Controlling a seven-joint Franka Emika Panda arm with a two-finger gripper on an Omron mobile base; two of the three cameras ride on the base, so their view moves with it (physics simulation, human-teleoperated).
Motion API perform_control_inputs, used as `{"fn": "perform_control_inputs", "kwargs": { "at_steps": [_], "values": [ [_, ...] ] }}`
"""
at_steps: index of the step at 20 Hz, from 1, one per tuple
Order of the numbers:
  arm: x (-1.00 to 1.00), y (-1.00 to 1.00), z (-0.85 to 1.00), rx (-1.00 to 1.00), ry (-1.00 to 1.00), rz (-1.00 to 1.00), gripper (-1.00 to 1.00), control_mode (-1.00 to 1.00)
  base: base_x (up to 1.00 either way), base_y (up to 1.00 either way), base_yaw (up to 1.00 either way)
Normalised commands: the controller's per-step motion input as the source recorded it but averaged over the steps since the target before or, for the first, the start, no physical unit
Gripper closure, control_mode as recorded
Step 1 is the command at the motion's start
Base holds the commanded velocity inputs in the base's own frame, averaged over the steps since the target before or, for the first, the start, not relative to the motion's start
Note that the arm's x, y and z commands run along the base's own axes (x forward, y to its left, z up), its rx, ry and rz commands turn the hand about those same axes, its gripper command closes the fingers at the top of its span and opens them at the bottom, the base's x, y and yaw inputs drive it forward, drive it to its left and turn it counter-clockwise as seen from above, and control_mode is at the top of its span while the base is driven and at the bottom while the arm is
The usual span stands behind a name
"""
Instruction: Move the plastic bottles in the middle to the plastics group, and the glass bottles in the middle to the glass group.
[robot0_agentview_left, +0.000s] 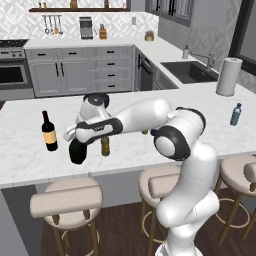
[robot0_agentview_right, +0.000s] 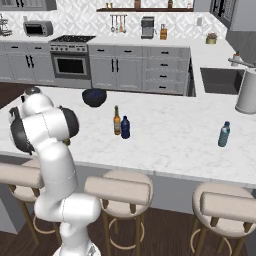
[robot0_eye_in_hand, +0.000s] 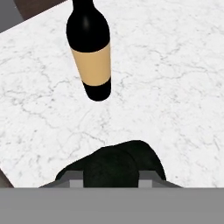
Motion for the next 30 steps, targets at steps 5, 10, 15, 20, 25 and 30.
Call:
{"fn": "perform_control_inputs", "kwargs": {
  "at_steps": [5,10,15,20,25,30],
  "values": [
    [0.38,0.01,0.00,0.00,0.00,0.00,1.00,-1.00,0.00,0.00,0.00],
    [0.12,0.00,-0.02,0.00,0.00,0.00,1.00,-1.00,0.00,0.00,0.00],
    [0.00,0.00,-0.12,0.00,0.00,0.00,1.00,-1.00,0.00,0.00,0.00],
    [0.00,0.00,-0.02,0.00,0.00,0.00,1.00,-1.00,0.00,0.00,0.00],
    [0.00,0.00,0.00,0.00,0.00,0.00,-1.00,-1.00,0.00,0.00,0.00],
    [0.00,0.00,0.00,0.00,0.00,0.00,-1.00,-1.00,0.00,0.00,0.00]
  ]
}}
